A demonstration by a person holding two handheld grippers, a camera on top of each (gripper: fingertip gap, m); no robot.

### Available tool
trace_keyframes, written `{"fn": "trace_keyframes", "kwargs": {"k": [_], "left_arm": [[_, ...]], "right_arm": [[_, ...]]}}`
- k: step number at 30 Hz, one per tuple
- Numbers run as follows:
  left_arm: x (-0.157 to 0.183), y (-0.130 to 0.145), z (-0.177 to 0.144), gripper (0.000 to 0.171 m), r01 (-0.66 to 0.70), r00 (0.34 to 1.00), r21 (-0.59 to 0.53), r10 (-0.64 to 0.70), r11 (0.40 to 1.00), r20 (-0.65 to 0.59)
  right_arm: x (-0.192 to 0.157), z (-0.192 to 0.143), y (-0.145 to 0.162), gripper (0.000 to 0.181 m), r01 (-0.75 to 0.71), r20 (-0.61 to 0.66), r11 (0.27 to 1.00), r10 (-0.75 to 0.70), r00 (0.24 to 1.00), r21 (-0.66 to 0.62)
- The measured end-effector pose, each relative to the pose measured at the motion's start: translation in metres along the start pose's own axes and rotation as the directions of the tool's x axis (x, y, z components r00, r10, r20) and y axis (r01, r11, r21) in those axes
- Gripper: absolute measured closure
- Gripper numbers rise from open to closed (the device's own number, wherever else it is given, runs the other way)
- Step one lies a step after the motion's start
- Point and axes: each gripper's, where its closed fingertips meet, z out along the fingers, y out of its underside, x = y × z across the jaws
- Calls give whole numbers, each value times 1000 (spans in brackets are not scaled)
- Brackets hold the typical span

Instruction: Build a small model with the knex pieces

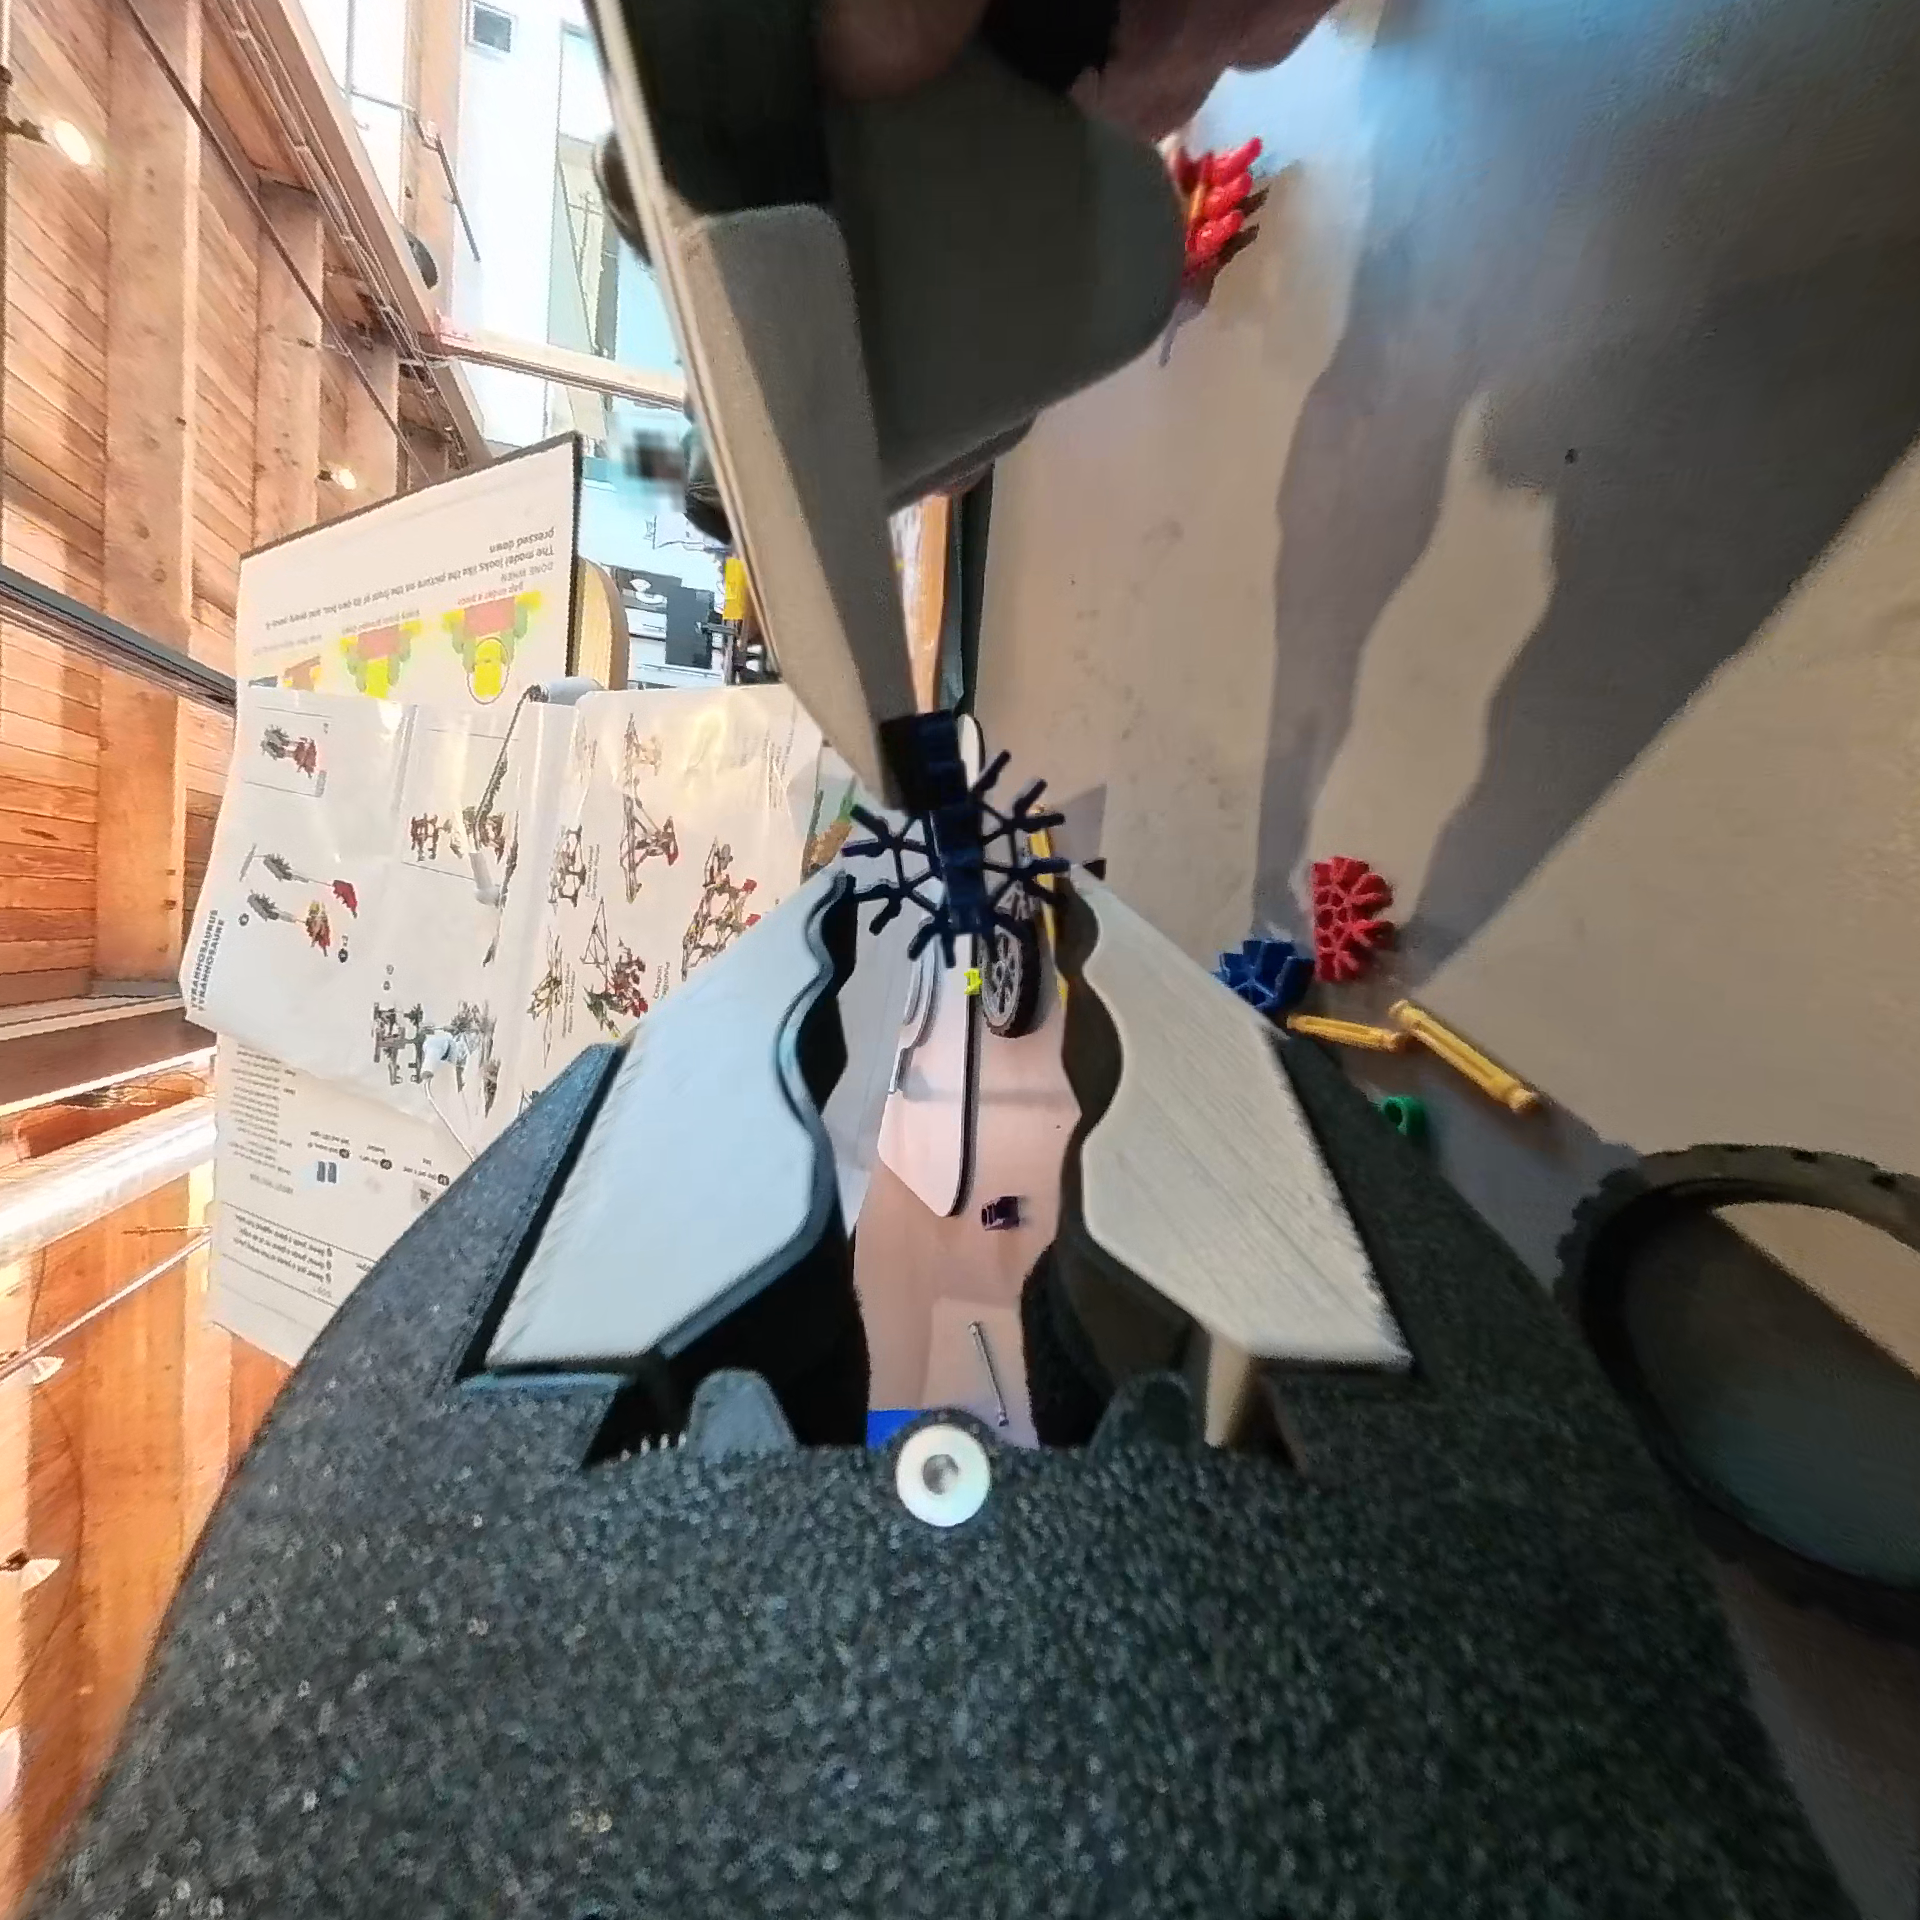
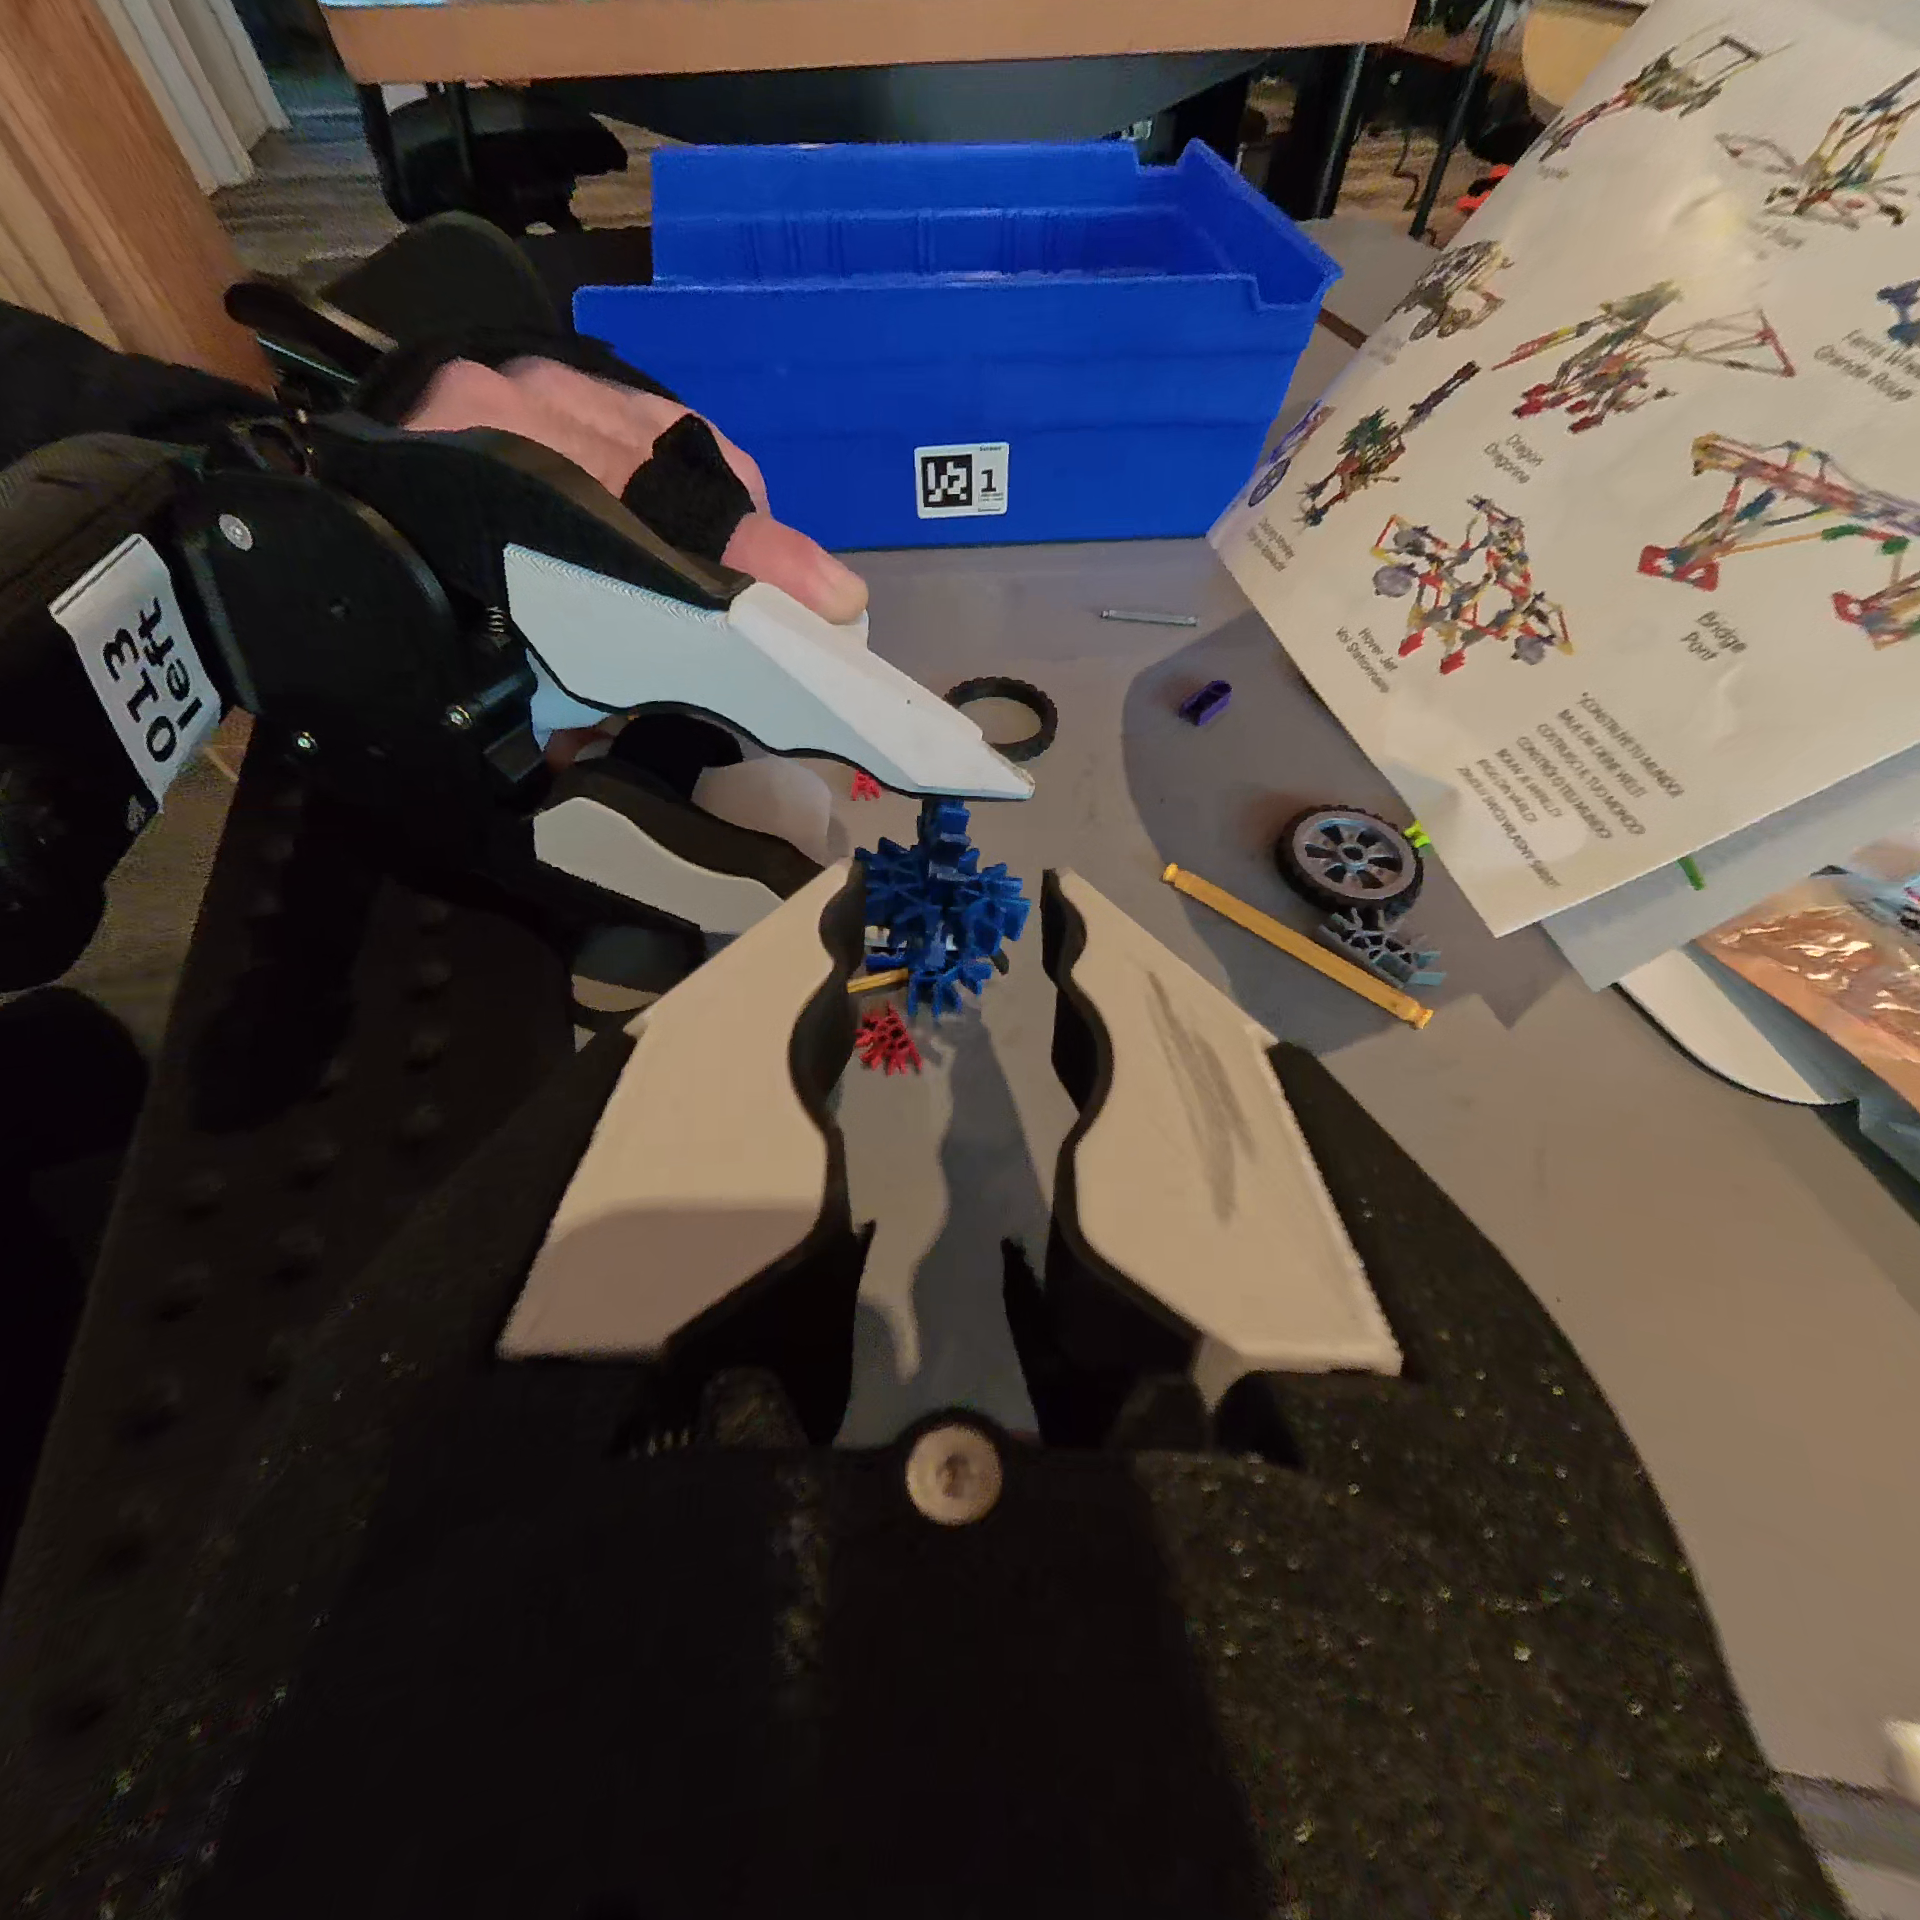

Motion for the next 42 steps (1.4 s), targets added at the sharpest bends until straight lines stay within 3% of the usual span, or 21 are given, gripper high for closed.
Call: {"fn": "trace_keyframes", "kwargs": {"k": [8, 14, 42], "left_arm": [[2, 1, 0, 134, 4, 1000, -4, -4, 1000, -3], [3, -2, 0, 135, 2, 1000, 4, -2, 1000, -1], [23, 6, 6, 136, 47, 996, -40, -50, 998, -79]], "right_arm": [[-7, -6, -6, 145, -59, 87, 998, 55, 995, 34], [-4, 0, 10, 144, -63, 71, 997, 66, 995, -48], [-4, 15, 21, 150, -42, 43, 996, 46, 998, -84]]}}
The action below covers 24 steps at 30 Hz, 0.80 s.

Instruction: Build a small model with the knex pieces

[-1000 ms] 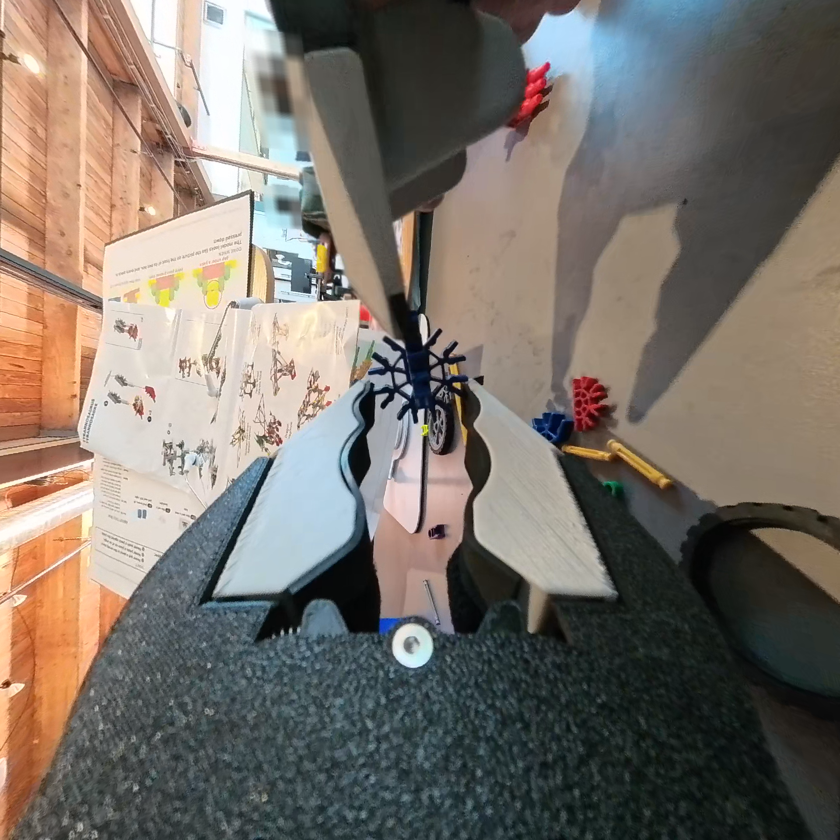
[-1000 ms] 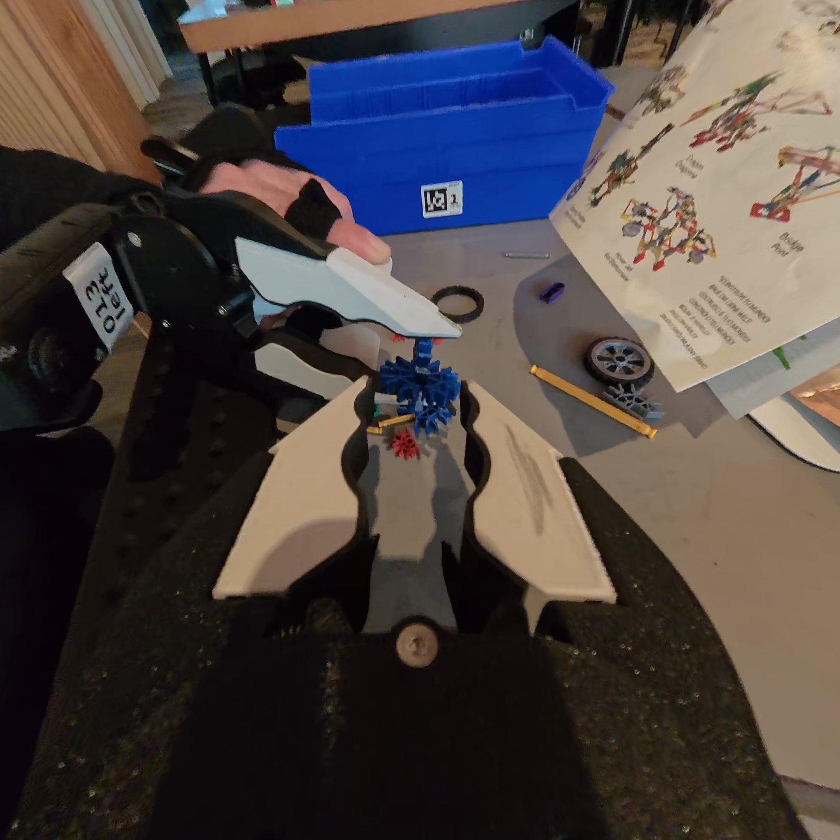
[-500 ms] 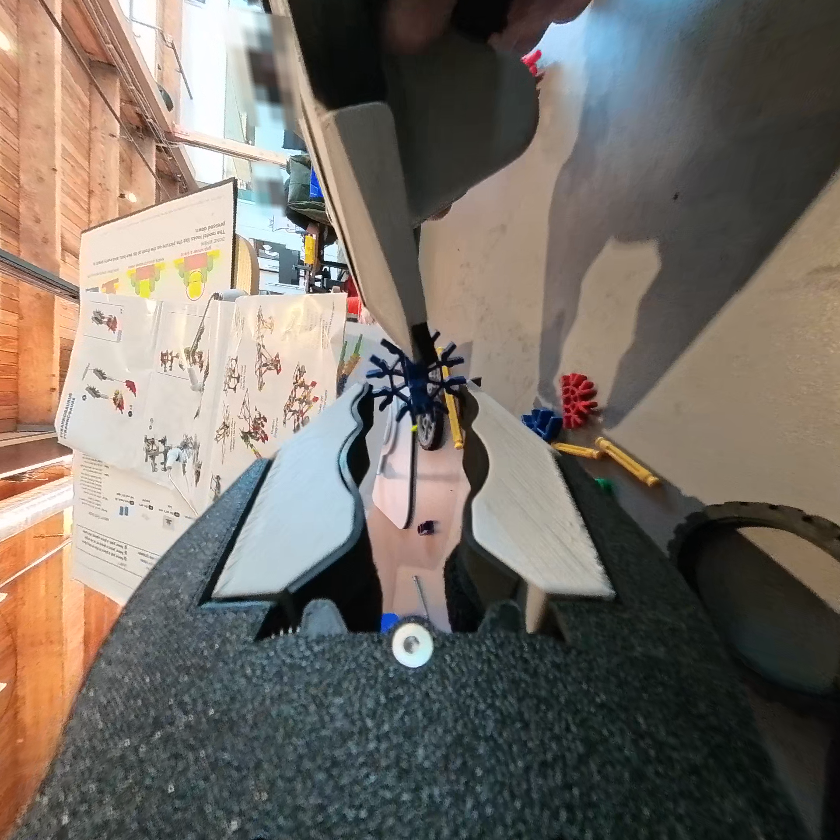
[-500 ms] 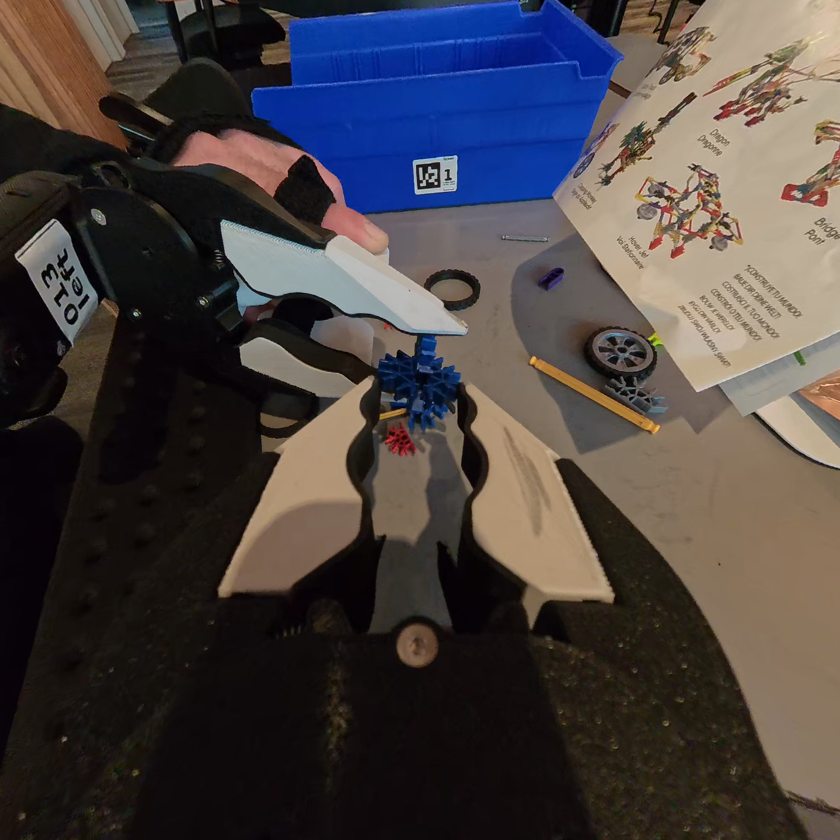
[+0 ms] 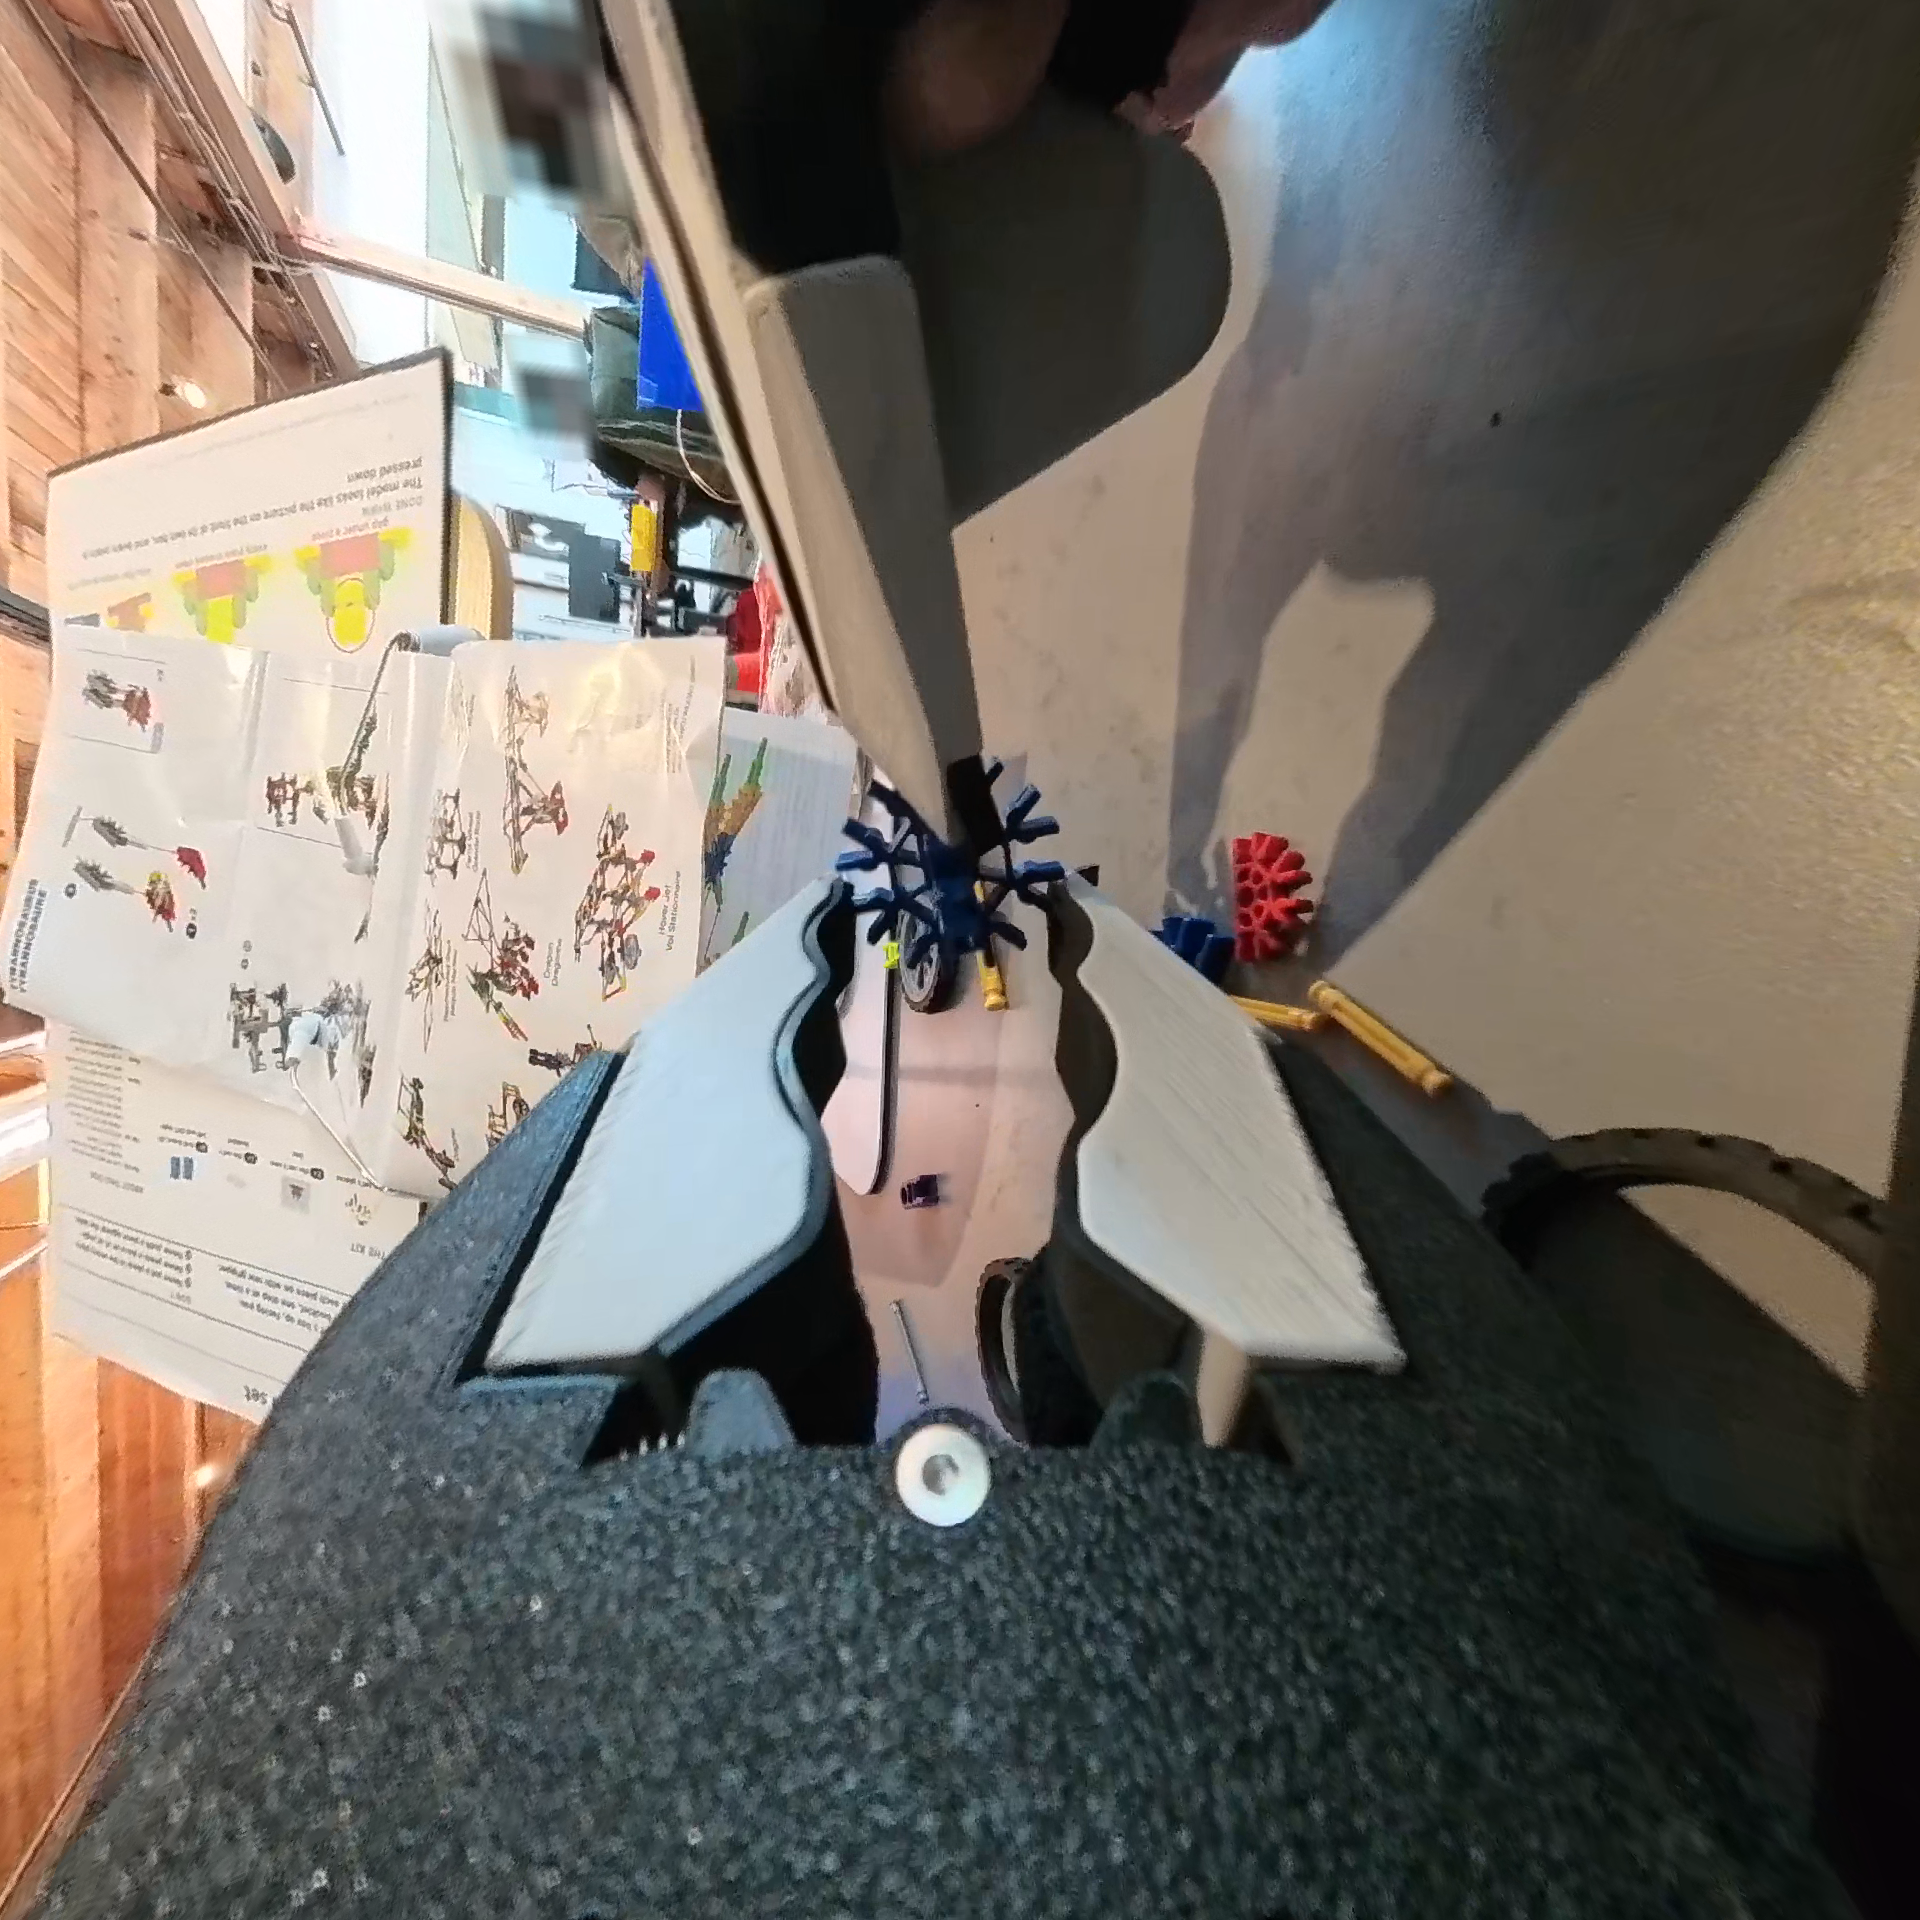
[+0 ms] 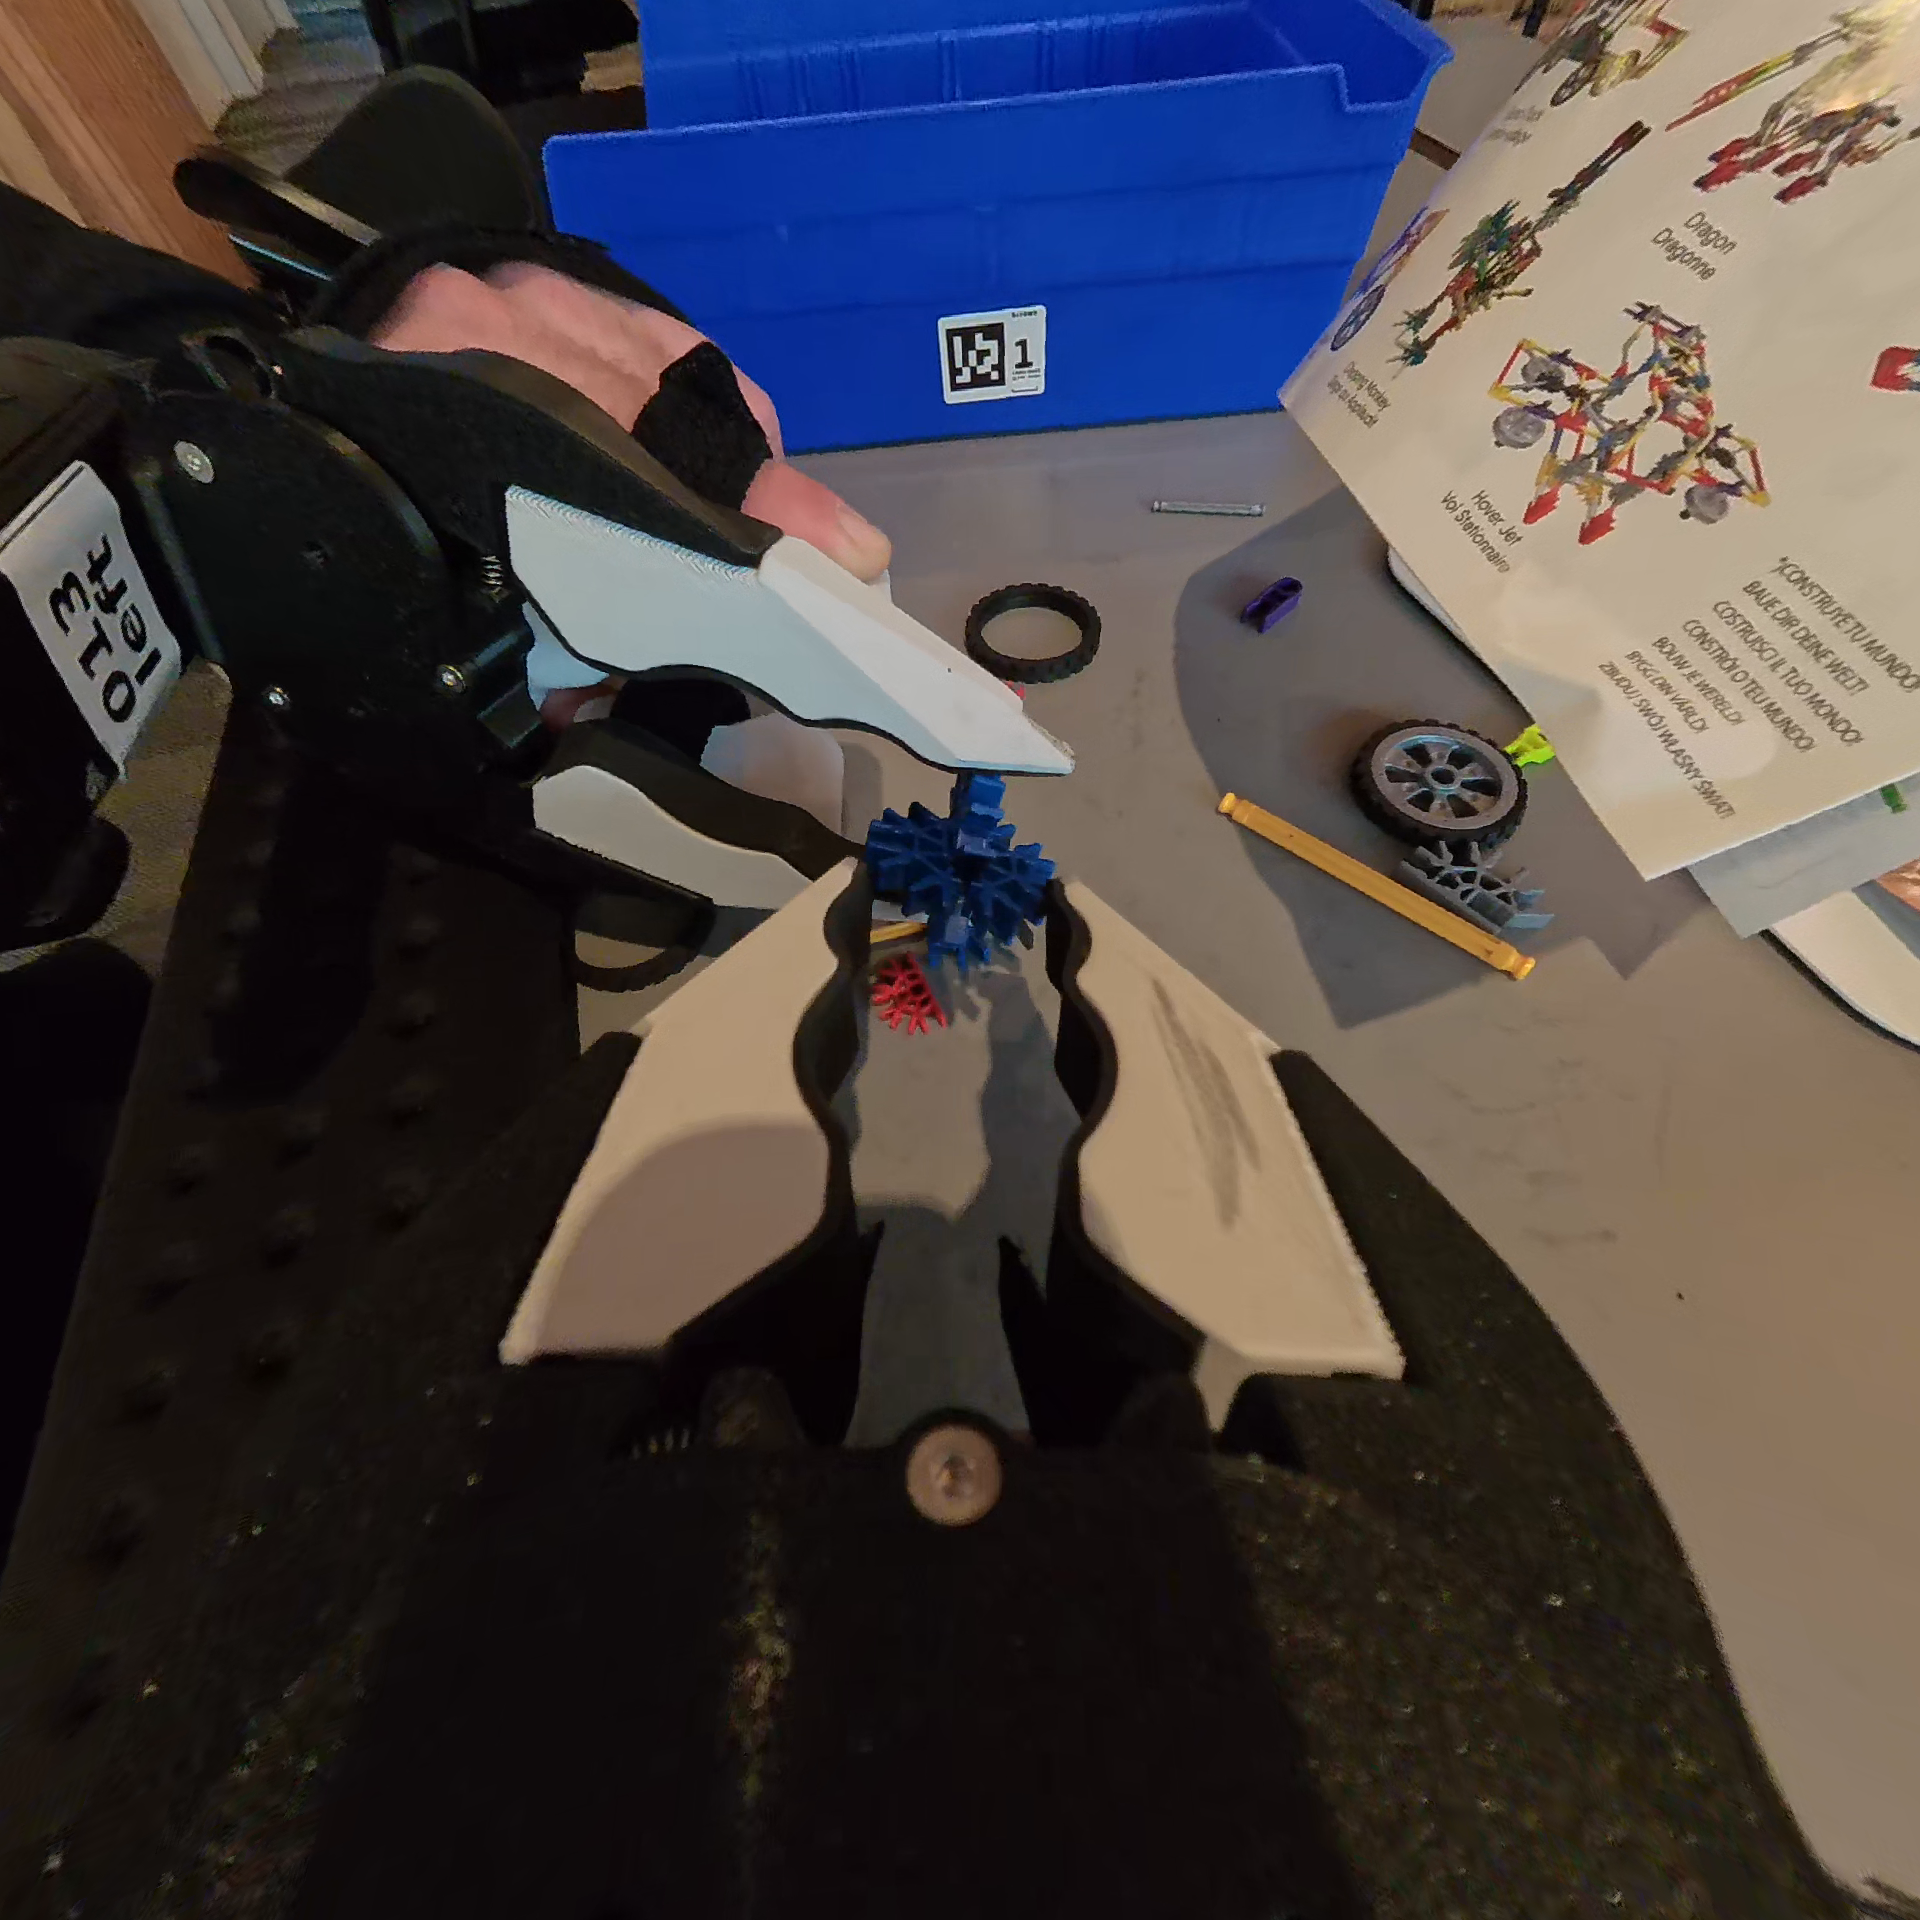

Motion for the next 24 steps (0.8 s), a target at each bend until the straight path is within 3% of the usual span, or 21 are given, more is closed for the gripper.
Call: {"fn": "trace_keyframes", "kwargs": {"k": [11, 24], "left_arm": [[7, -2, -3, 137, -5, 999, 36, 7, 999, -33], [13, 2, 1, 138, -3, 998, 13, 4, 1000, -64]], "right_arm": [[-5, 2, 6, 150, 7, 72, 1000, -8, 997, 10], [-4, 8, 11, 150, 28, 48, 999, -27, 999, -28]]}}
